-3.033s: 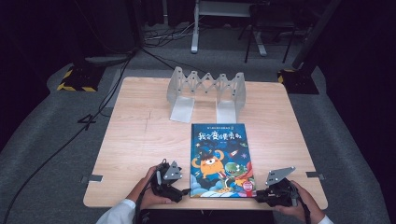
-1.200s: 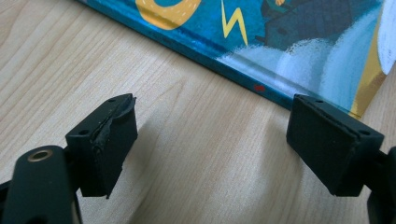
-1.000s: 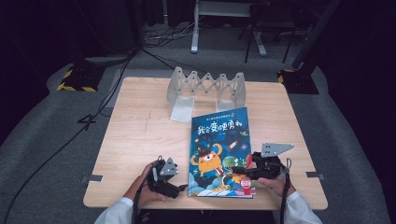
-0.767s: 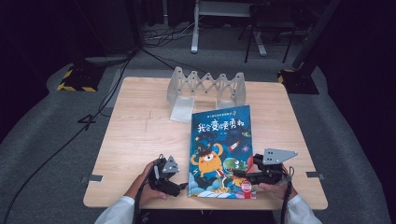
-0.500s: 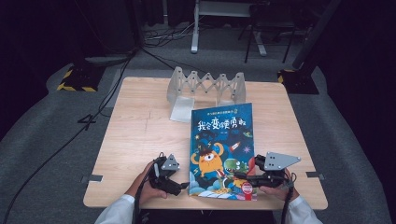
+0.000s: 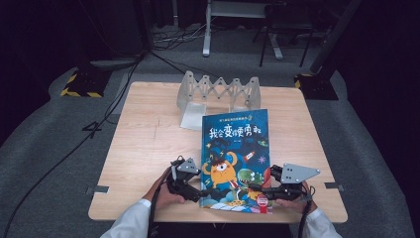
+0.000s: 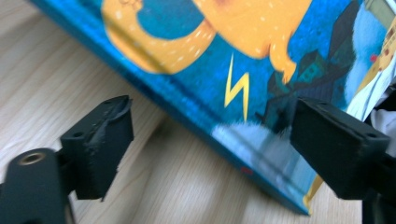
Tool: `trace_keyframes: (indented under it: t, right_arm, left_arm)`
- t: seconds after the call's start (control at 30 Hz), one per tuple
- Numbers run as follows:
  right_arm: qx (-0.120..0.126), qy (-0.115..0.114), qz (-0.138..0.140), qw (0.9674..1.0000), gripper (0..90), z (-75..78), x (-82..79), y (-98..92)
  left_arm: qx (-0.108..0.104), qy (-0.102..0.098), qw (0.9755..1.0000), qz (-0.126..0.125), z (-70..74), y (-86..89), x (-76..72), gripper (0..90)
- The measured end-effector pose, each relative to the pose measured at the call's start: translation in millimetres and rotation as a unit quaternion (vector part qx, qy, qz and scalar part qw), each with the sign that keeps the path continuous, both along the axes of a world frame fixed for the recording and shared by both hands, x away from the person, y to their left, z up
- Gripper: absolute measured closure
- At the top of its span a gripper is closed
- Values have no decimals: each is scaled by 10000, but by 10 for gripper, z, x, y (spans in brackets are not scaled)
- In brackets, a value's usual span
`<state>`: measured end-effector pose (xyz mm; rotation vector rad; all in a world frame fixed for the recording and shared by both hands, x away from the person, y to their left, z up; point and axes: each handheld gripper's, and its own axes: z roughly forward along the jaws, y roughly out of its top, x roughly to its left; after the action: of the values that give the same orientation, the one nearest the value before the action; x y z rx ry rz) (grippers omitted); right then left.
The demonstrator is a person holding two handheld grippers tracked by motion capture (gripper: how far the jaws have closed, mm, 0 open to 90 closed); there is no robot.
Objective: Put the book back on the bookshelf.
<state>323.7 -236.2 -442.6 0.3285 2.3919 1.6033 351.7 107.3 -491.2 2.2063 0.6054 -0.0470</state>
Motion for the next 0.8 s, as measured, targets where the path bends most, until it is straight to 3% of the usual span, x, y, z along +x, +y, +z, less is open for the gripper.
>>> trace_keyframes:
  t: [0.13,0.23,0.43,0.6,0.63,0.7,0.77,0.8]
  right_arm:
    - [34,-14,26,10000,504,-11,8,-6]
    - [48,1,46,10000,504,-17,19,-8]
    - [75,70,71,9999,506,-41,60,-24]
    - [-21,241,-28,9997,516,-61,127,-38]
    - [-21,256,-42,9997,525,-66,137,-45]
    - [-11,263,-38,9996,535,-68,139,-50]
    - [-45,260,-85,9996,546,-62,142,-57]
    - [-45,260,-85,9996,546,-62,142,-57]
  left_arm:
    - [-212,168,9995,-157,-24,-53,59,86]
    - [-296,97,9993,-225,-22,-78,63,77]
    - [-534,112,9985,5,-5,-8,85,168]
    - [-628,-181,9976,236,55,93,62,325]
    - [-660,-343,9969,252,104,121,33,339]
    - [-704,-387,9964,277,127,130,19,339]
    - [-656,-678,9951,288,198,134,-40,346]
    - [-656,-678,9951,288,198,134,-40,356]
